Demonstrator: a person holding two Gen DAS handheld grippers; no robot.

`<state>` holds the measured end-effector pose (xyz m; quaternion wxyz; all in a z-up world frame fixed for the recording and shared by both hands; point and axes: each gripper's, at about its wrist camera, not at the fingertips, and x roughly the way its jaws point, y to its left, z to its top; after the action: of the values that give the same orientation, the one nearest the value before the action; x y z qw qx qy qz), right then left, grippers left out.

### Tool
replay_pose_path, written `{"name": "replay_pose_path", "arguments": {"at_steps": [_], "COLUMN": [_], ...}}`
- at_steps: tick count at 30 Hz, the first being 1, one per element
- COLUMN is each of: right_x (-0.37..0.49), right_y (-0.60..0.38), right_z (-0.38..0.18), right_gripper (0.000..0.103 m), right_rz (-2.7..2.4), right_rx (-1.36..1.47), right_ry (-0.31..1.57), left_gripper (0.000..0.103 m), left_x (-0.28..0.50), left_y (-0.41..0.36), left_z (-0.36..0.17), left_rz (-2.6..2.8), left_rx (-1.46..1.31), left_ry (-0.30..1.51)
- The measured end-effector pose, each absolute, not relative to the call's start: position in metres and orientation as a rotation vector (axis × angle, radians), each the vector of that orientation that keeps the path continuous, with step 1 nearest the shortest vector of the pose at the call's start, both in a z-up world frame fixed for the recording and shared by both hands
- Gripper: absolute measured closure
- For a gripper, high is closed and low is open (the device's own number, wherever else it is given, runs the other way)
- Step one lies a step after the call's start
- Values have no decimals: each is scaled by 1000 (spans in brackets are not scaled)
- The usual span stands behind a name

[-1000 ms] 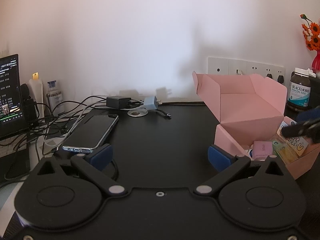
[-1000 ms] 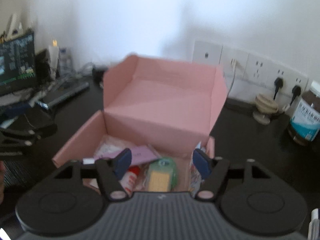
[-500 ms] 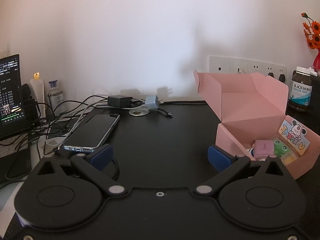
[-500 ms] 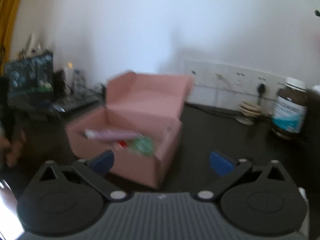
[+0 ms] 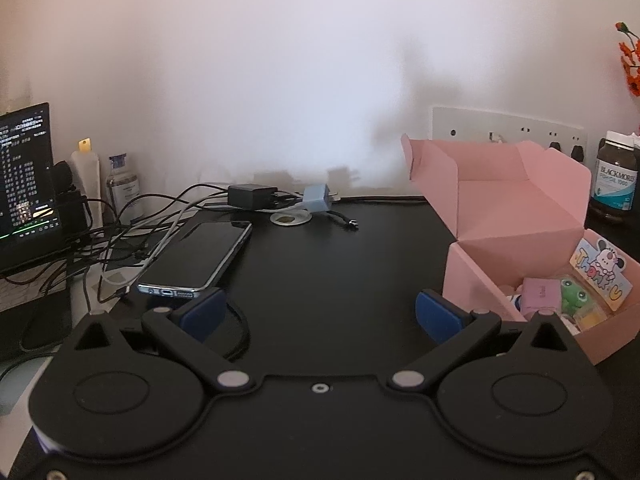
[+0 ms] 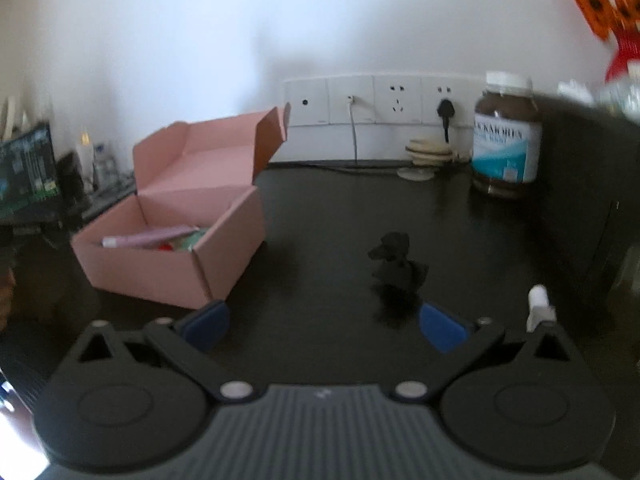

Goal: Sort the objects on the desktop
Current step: 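Withdraw the right tool and move it toward the black ribbon bow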

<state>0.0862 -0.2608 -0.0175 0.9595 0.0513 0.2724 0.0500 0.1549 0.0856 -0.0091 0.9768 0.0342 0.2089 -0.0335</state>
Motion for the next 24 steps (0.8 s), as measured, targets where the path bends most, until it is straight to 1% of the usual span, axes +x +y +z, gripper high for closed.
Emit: {"name": "replay_pose_path", "arguments": {"at_steps": [9, 21, 24], "right_x": [86, 80, 78], "right_y": [-265, -273, -273], "right_z": [-18, -18, -18], "right_gripper": [1, 1, 1], "right_rz": [122, 136, 136], "right_rx": [134, 195, 199], "right_ry": [555, 516, 508], "left_gripper": [0, 0, 0], "left_x": [150, 159, 149], "left_y": [94, 96, 95], "left_z": [-6, -8, -6], "left_rz": [12, -6, -53], "left_rx": [29, 20, 22], "left_ry": [383, 438, 386]}}
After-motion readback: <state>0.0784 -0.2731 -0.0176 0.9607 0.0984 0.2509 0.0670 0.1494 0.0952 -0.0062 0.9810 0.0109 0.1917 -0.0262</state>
